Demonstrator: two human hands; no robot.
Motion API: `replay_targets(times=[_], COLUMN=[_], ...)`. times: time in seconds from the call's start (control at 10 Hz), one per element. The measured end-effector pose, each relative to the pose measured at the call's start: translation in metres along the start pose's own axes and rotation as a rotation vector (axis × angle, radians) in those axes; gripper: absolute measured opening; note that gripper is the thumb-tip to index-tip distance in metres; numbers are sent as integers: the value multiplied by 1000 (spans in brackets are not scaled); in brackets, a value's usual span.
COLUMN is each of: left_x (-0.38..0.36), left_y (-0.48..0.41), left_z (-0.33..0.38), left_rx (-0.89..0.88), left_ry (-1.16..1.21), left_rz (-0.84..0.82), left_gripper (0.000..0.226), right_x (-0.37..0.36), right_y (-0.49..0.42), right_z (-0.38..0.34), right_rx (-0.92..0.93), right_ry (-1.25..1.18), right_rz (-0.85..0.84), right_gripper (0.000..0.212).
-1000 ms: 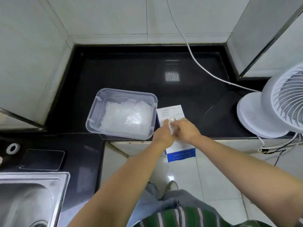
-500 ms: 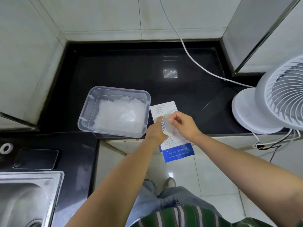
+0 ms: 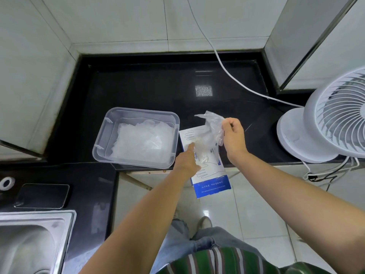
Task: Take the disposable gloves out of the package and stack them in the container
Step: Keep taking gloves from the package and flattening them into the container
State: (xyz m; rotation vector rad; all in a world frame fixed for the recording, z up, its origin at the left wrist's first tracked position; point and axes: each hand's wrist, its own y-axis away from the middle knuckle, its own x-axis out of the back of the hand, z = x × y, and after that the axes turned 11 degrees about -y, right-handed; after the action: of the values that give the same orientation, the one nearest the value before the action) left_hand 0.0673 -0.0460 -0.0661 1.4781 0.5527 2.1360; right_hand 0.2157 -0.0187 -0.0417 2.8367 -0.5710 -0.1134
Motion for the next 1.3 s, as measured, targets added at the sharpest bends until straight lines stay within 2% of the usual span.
replay_targets(times=[0.1, 0.2, 0.3, 0.4, 0.5, 0.6, 0.7, 0.8, 0.9, 1.0, 1.1, 1.2, 1.3], left_x=[0, 2, 9, 28, 54, 76, 90, 96, 99, 102, 106, 112, 118], left_y=[1, -2, 1, 4, -1, 0, 3, 4, 2, 4, 8, 10, 9], left_z=[2, 3, 9, 19, 26, 26, 15, -3, -35, -74, -105, -127, -140], left_rx=[-23, -19, 7, 35, 68, 120, 177, 129, 91, 104, 160, 165, 174], left_ry=[-22, -2, 171, 637, 850, 939, 1018, 1073, 695, 346, 142, -55, -155], left_rz=[2, -5, 67, 217, 243, 273, 296, 384, 585, 650, 628, 604, 588], left_gripper=[86, 75, 51, 34, 30, 19, 17, 17, 15, 23, 29, 33, 31], right_x=[3, 3, 1, 0, -3, -10, -21, -32, -41, -41, -49, -72, -100], right_y=[-4, -6, -4, -1, 4, 9, 16, 20, 25, 17, 6, 2, 3], right_z=[-10, -23, -30, -29, -31, -38, -45, -45, -55, -49, -48, -55, -61], right_rx=[-91, -154, -237, -305, -370, -365, -361, -363, -431, -458, -402, -225, 195], right_ry=[-137, -179, -128, -97, -155, -166, -160, -113, -226, -306, -232, -237, -36], right_rz=[-4, -90, -204, -309, -341, -387, -424, -477, -470, -578, -501, -319, -188], right_gripper=[10, 13, 9, 19, 19, 10, 25, 32, 24, 70, 74, 48, 19])
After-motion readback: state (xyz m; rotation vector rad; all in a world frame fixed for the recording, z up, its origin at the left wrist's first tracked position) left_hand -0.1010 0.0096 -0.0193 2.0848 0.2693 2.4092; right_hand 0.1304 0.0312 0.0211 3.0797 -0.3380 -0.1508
